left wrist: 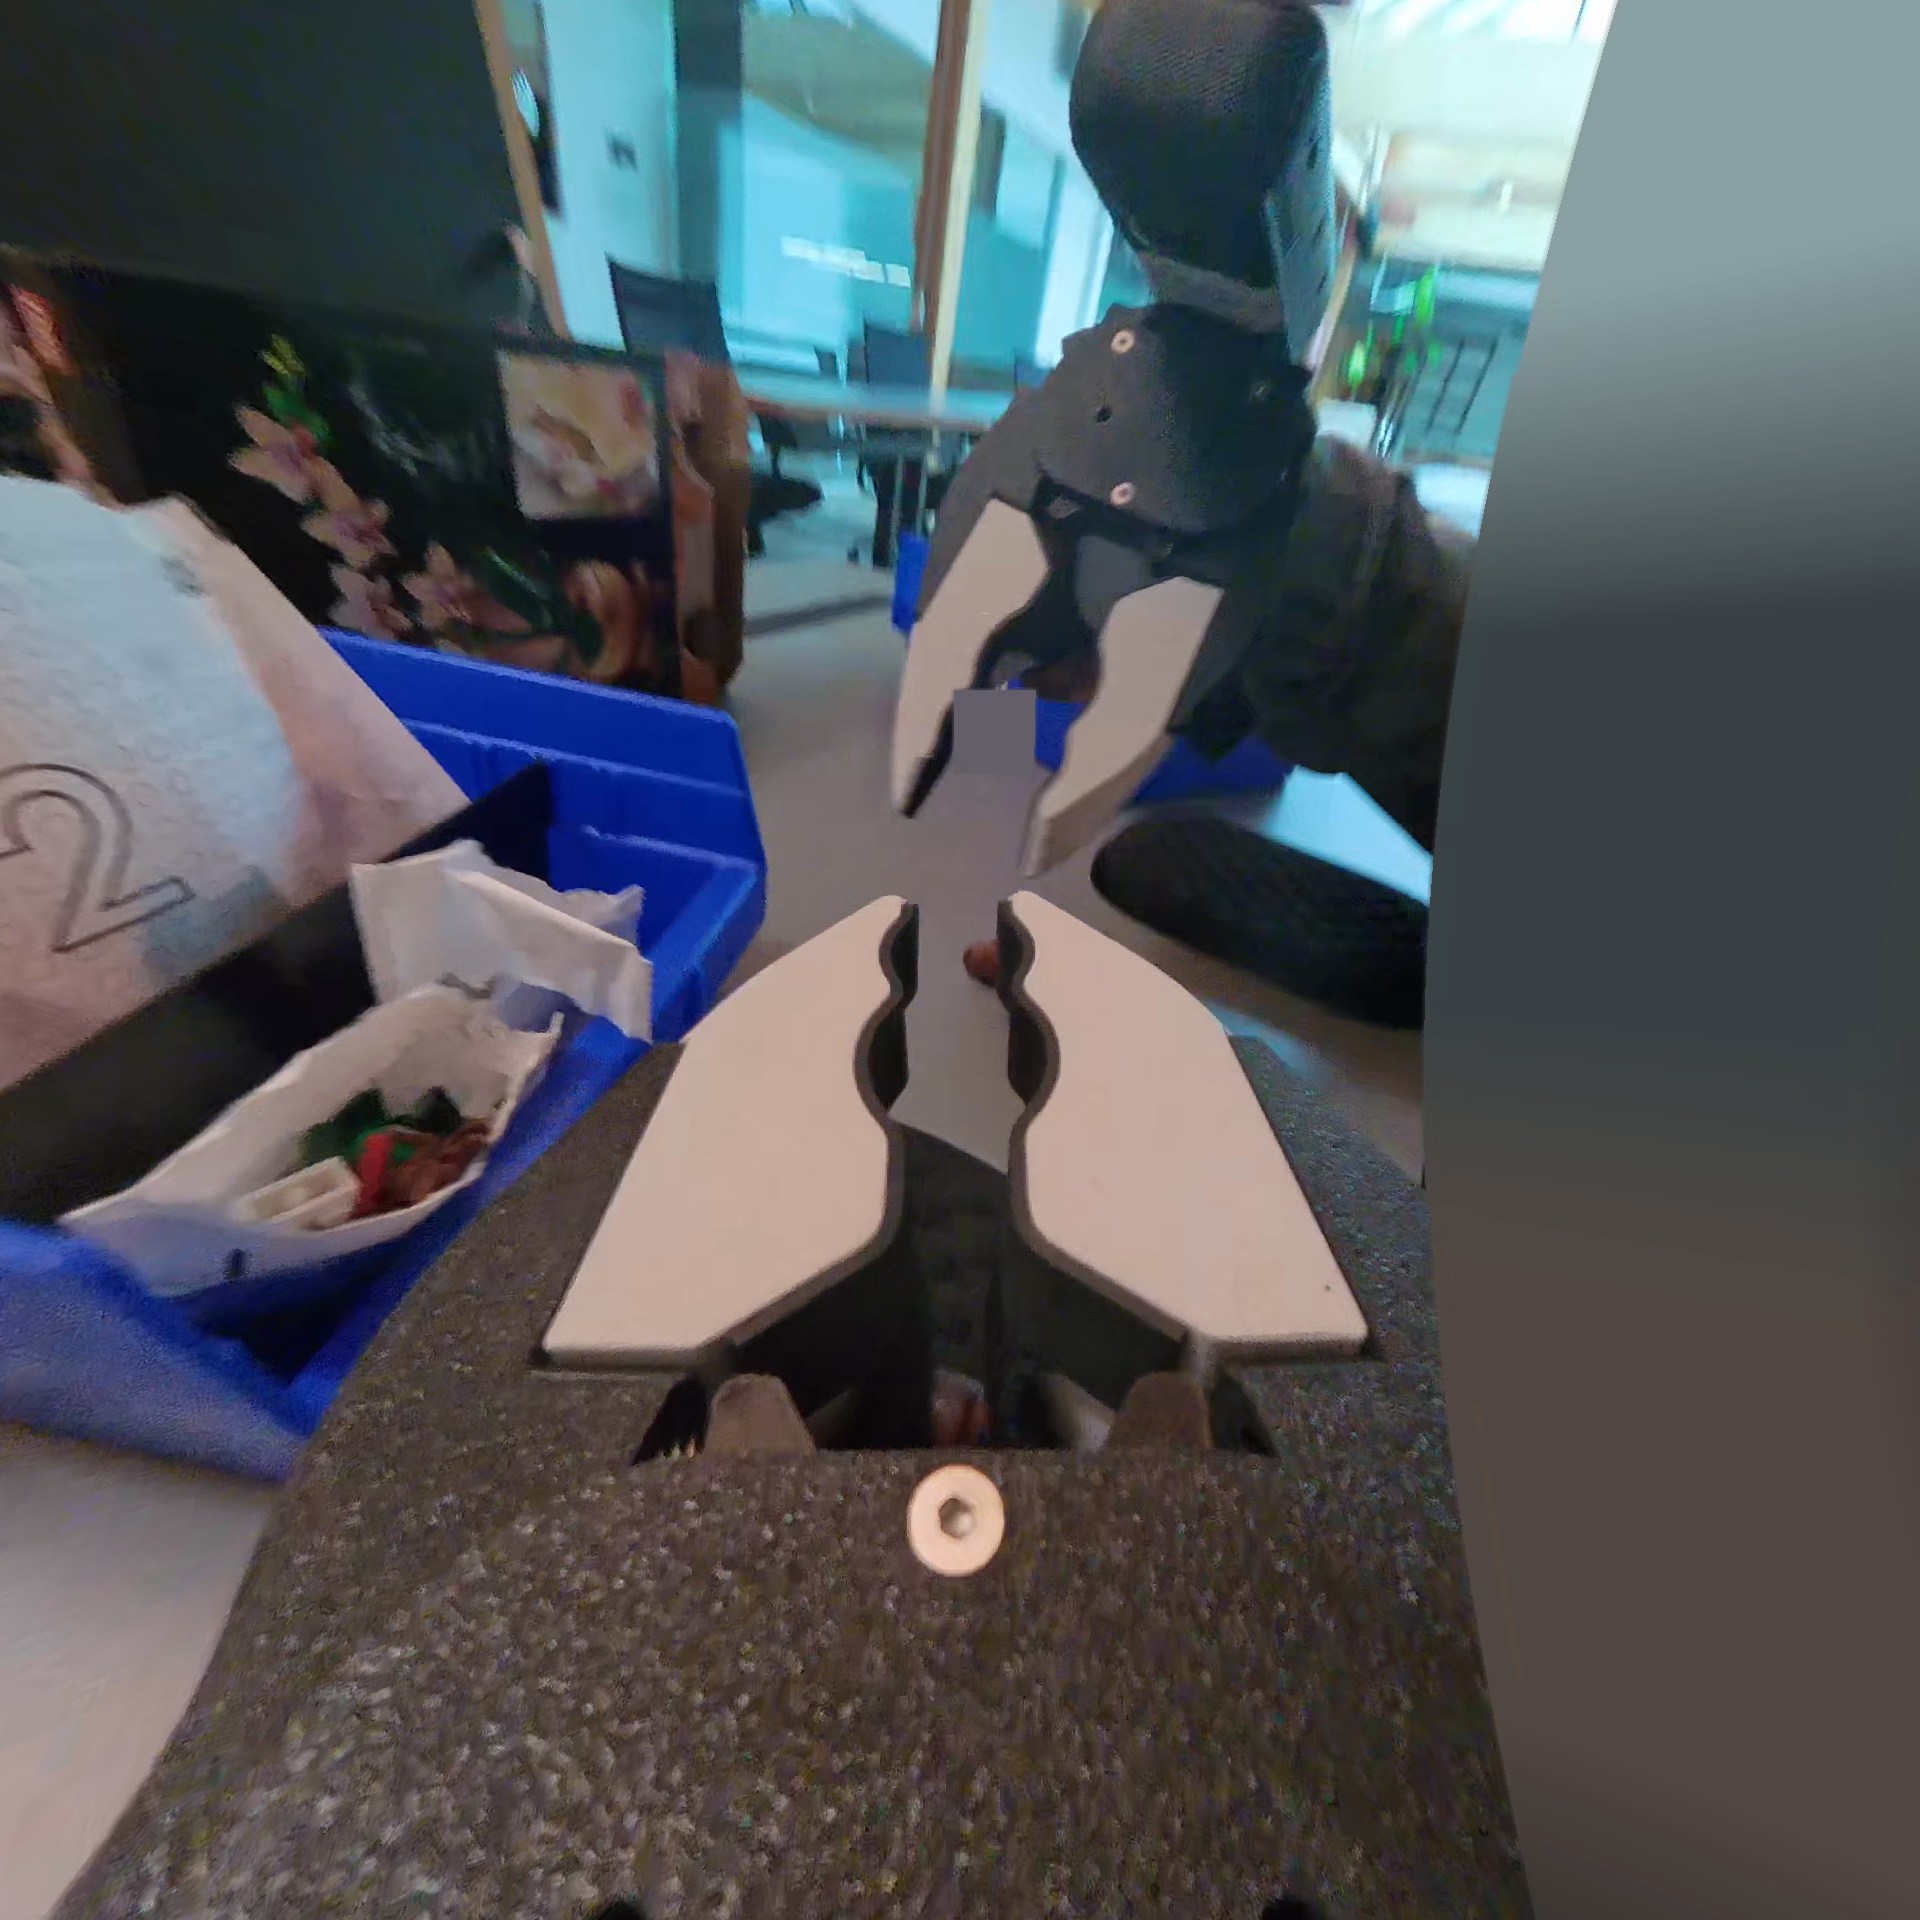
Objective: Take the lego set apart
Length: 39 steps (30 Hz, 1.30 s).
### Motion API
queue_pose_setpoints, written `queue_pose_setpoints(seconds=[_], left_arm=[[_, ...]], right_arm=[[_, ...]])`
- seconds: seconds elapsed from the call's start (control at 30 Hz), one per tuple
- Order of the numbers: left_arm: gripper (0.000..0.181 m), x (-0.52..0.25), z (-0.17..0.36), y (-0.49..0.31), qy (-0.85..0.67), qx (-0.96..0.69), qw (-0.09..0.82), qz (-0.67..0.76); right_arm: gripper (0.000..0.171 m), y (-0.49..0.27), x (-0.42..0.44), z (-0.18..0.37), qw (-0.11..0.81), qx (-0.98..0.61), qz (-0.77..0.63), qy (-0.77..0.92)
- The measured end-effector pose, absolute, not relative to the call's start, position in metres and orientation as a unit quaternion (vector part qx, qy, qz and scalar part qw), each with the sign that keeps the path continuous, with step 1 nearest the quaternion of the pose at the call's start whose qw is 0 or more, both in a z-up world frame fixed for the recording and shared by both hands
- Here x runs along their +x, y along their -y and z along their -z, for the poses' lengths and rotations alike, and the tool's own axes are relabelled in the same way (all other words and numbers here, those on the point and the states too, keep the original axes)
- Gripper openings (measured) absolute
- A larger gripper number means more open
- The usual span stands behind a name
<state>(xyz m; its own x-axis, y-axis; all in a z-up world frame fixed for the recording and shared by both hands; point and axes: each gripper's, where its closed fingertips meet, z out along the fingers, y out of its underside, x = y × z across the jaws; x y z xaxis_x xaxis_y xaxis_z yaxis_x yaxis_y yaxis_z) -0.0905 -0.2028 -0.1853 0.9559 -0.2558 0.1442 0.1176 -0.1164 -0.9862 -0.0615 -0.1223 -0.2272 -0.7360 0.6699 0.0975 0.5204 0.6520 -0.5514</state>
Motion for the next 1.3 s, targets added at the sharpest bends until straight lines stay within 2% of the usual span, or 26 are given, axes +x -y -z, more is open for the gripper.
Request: queue_pose_setpoints(seconds=[0.07,0.17,0.33,0.5,0.63,0.83,1.07,1.13,1.23,1.3], left_arm=[[0.015,-0.073,0.199,0.193,-0.08,-0.764,0.626,0.131],[0.016,-0.048,0.215,0.173,-0.113,-0.798,0.581,0.115],[0.016,-0.012,0.249,0.133,-0.157,-0.847,0.499,0.095],[0.016,-0.008,0.285,0.116,-0.183,-0.883,0.427,0.063],[0.017,-0.007,0.286,0.114,-0.199,-0.881,0.425,0.054],[0.014,-0.009,0.295,0.112,-0.196,-0.893,0.402,0.052],[0.013,-0.009,0.295,0.112,-0.179,-0.896,0.397,0.081],[0.012,-0.009,0.295,0.112,-0.18,-0.896,0.399,0.082],[0.01,-0.012,0.292,0.111,-0.166,-0.894,0.407,0.084],[0.007,-0.015,0.278,0.11,-0.15,-0.876,0.448,0.097]], right_arm=[[0.039,0.112,-0.026,0.255,0.112,-0.356,-0.242,0.896],[0.033,0.101,0.006,0.278,0.105,-0.397,-0.253,0.876],[0.015,0.104,0.003,0.27,0.171,-0.395,-0.324,0.842],[0.016,0.109,-0.002,0.283,0.175,-0.366,-0.295,0.865],[0.008,0.108,-0.005,0.293,0.168,-0.359,-0.276,0.876],[0.007,0.111,-0.004,0.293,0.178,-0.339,-0.29,0.877],[0.007,0.112,-0.006,0.28,0.358,-0.201,-0.2,0.89],[0.007,0.115,-0.006,0.268,0.378,-0.216,-0.241,0.867],[0.007,0.107,-0.005,0.259,0.352,-0.287,-0.313,0.834],[0.007,0.106,-0.005,0.245,0.34,-0.317,-0.383,0.798]])
